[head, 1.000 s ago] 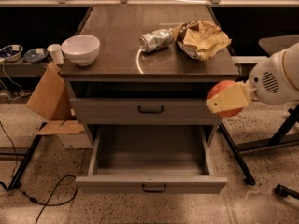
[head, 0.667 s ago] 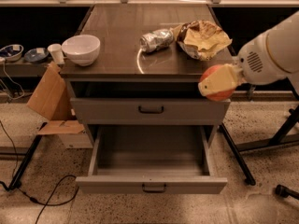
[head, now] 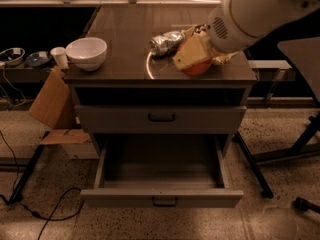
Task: Pick apple from middle drawer and place on counter
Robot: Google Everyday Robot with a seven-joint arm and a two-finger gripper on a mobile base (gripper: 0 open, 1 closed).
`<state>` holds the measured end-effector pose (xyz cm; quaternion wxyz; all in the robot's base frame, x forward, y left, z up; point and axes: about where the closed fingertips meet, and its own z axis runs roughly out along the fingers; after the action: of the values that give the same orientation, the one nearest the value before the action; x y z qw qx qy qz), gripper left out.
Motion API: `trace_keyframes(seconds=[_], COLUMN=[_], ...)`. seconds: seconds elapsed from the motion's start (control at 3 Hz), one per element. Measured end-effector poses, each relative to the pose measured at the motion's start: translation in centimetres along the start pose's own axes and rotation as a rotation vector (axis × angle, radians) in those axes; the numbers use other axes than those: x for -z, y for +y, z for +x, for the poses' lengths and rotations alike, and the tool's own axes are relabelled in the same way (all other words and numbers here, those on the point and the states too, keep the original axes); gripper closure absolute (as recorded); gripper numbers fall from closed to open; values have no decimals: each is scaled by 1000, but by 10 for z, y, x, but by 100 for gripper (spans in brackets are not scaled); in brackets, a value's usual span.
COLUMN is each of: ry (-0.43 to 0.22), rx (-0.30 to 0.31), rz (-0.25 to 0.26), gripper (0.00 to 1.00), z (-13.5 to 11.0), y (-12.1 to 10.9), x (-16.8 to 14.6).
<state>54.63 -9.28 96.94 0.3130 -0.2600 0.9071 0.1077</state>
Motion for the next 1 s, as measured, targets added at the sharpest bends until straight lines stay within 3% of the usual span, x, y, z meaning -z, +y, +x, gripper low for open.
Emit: trace_keyframes(seconds=[0.33, 0.67, 1.0], ry=[2, 24, 25], rx=[33, -3, -28], rz=[-11, -9, 4], gripper=[100, 100, 100], z=[-34, -61, -81], y=[36, 58, 59], x=[-28, -72, -93])
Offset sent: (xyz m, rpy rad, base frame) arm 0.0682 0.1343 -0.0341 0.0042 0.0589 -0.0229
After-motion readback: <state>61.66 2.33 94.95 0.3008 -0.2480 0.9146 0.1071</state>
